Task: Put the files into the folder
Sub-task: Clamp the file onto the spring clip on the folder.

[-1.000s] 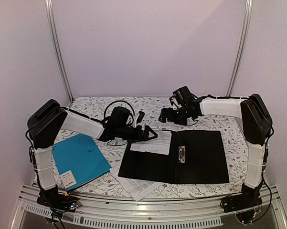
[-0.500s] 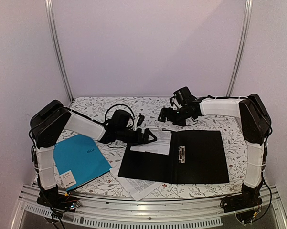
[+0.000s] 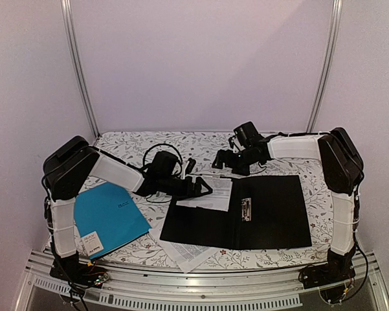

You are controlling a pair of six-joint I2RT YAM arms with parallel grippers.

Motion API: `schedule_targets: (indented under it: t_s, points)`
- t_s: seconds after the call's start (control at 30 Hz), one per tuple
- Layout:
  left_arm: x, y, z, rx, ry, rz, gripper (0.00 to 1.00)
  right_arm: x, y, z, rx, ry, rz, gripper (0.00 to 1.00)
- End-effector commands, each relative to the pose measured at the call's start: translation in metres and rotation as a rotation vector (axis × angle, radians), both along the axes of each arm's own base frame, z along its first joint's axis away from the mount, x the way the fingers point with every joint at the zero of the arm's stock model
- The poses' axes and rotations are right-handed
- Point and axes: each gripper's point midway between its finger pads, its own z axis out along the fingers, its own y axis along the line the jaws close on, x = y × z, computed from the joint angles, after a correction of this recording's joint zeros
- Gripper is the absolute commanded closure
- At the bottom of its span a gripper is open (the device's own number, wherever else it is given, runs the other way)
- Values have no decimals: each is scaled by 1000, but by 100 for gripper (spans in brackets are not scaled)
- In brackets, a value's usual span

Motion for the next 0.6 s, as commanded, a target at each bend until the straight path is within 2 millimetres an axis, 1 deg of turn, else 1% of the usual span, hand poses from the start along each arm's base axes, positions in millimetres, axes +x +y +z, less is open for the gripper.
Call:
schedule_targets:
  t_s: [0.0, 0.43, 0.57]
  points:
    - [-9, 5, -22, 38, 46, 2, 4, 5, 1, -7, 17, 17, -16, 4]
    - [-11, 8, -26, 51, 53, 8, 5, 5, 7, -29, 57, 82, -16, 5]
    - [-11, 8, -25, 51, 51, 8, 5, 5, 12, -28, 79, 86, -6, 5]
